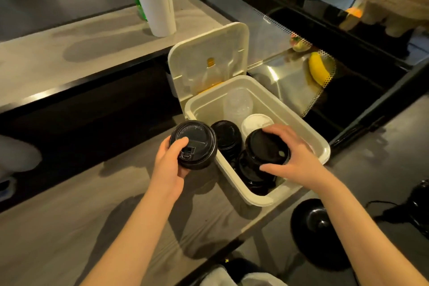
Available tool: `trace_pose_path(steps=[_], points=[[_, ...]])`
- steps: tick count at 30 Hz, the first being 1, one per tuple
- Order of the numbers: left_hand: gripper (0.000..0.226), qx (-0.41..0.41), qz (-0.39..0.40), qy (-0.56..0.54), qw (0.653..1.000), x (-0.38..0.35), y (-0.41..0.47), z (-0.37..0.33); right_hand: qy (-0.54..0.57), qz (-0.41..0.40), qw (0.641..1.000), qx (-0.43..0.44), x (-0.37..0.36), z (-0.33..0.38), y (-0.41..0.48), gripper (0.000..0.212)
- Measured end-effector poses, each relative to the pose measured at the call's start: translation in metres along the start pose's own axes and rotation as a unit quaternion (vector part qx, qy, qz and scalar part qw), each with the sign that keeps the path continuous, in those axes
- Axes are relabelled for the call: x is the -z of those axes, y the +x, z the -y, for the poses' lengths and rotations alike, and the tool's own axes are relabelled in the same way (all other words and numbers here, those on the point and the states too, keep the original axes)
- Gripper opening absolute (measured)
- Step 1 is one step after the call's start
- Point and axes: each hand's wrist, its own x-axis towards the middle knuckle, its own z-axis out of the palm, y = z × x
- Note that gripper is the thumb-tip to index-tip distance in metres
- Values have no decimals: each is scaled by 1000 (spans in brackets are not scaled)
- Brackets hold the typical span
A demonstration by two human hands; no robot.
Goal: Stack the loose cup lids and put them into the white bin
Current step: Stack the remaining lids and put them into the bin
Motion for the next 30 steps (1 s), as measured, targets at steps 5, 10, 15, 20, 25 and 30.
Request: trace_pose_path(steps=[5, 10, 15, 20, 25, 30], points=[[31, -4, 12, 0, 1000, -12, 3, 5, -79, 75, 993, 38, -5, -4, -2, 65], [34, -6, 13, -8, 1000, -20, 3, 9, -162, 146, 975, 43, -9, -3, 2, 53], [29, -4, 12, -18, 1000, -24, 3, 10, -151, 161, 974, 38, -10, -6, 3, 36], [41, -15, 34, 23, 999, -27, 1, 9, -80, 138, 987, 15, -6, 1, 5, 24], [44, -31, 49, 65, 996, -37, 2, 4, 129, -30, 990, -50, 7, 29, 29, 23], [40, -68, 96, 81, 990, -58, 1, -11, 180, 92, 977, -63, 0, 57, 58, 53]])
